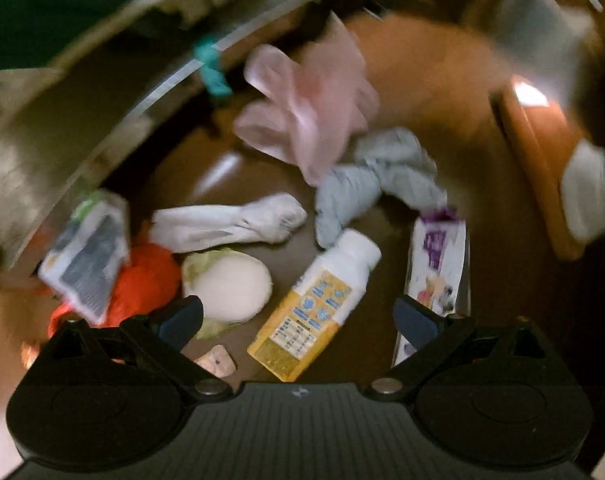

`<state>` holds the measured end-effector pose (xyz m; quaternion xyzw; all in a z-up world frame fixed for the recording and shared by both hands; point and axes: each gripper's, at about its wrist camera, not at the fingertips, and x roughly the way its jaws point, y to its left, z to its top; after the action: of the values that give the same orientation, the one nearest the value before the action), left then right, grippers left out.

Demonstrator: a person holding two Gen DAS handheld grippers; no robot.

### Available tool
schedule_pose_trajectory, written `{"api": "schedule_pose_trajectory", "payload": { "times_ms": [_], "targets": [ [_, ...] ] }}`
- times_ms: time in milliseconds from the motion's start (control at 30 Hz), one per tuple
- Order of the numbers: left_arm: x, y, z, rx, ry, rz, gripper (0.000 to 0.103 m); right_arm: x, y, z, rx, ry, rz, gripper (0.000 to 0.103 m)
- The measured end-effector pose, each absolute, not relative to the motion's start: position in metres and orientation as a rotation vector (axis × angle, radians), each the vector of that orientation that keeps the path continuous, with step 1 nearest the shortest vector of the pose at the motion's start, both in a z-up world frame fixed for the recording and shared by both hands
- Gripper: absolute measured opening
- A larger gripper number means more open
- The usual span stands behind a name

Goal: Collect trash
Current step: 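Lower right tool onto pink mesh puff and grasp it while left tool reaches toward yogurt bottle, then grasp white yogurt bottle with left tool while right tool holds the pink puff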

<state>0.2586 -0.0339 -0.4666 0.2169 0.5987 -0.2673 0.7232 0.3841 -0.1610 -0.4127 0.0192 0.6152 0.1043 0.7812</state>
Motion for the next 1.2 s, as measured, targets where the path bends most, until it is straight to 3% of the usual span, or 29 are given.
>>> {"api": "schedule_pose_trajectory", "payload": {
  "times_ms": [133,267,400,633,867,900,933,1200],
  "targets": [
    [0.257,-0.034,-0.496,0.533,1.333,-0.633,0.094,0.390,-0.158,-0.437,0.045,1.359,0.212,0.076],
    [0.253,-0.037,-0.516,0.610,1.304,-0.673,0.094,0.393,-0.151,-0.458,0.041,1.387,0.224,0.076],
    [0.253,-0.040,-0.531,0.640,1.306,-0.696,0.076,0.395,-0.142,-0.475,0.009,1.407,0.241,0.076],
    [0.250,-0.044,-0.544,0.653,1.290,-0.714,0.062,0.403,-0.135,-0.497,-0.027,1.440,0.224,0.074],
    [0.249,-0.046,-0.546,0.661,1.283,-0.711,0.060,0.398,-0.128,-0.495,-0.069,1.422,0.228,0.071],
    [0.249,-0.045,-0.546,0.656,1.289,-0.709,0.059,0.396,-0.125,-0.492,-0.089,1.409,0.232,0.056],
    [0.249,-0.045,-0.545,0.652,1.295,-0.707,0.058,0.395,-0.124,-0.489,-0.097,1.403,0.236,0.013],
    [0.246,-0.052,-0.530,0.615,1.310,-0.701,0.056,0.384,-0.126,-0.452,-0.043,1.391,0.252,0.006]
  ]
}}
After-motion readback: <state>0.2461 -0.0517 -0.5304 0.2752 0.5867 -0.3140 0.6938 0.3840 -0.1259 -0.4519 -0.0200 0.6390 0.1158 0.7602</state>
